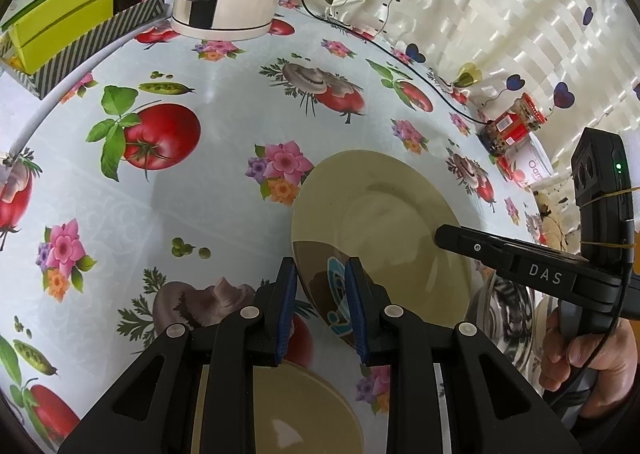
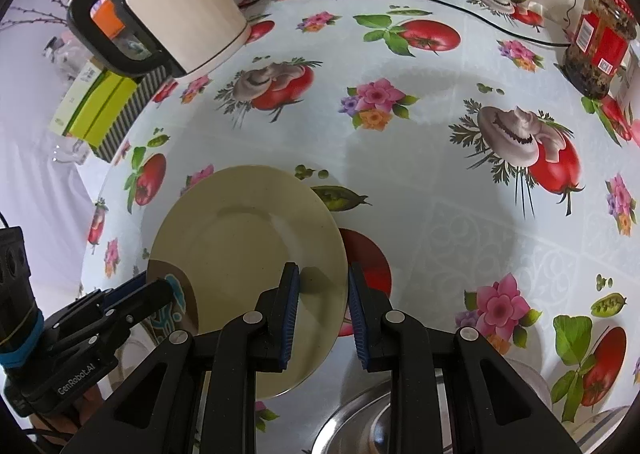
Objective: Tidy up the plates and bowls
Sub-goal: 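Lift the third plate with the left gripper toward the plate stack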
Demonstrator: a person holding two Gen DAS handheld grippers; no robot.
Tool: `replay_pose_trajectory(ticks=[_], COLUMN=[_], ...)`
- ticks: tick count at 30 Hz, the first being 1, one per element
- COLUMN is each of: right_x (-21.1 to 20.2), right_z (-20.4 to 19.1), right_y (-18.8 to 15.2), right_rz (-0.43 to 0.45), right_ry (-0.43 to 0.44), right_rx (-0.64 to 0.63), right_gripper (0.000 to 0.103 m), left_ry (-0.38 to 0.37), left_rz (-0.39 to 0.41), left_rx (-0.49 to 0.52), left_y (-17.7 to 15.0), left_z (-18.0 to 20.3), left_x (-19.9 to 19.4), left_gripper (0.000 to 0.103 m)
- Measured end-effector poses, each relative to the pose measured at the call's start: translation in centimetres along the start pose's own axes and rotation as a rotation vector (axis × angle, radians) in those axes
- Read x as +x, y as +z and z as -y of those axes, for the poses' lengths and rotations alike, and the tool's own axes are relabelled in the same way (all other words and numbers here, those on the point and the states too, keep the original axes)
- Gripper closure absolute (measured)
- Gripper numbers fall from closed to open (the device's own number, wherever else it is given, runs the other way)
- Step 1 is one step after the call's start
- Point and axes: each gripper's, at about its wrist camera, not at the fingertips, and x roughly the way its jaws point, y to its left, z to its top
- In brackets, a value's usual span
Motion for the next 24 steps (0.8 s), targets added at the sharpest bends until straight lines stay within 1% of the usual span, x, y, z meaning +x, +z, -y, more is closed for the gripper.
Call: replay_pose_trajectory(ticks=[9,17,24], right_x=[-1.2,-2.4,-2.8], right_z=[-1.4,-2.8,-4.0], right_y=[-0.6,-2.0,-3.4], right_rz=[0.022,0.041,0.037], right_ry=[0.008,0.018,0.030], right_rx=[-0.012,-0.024,-0.029], right_gripper=[0.080,0.080,0.079], left_ry=[0.004,0.004,0.005], left_rz=[0.027,0.048,0.053], left_rx=[0.007,0.008,0.000], left_y=[-0.6,-1.8,-3.1], left_z=[-0.2,-0.7,-1.6], left_x=[-1.9,-4.0,-5.1], left_gripper=[0.077,0.077,0.077])
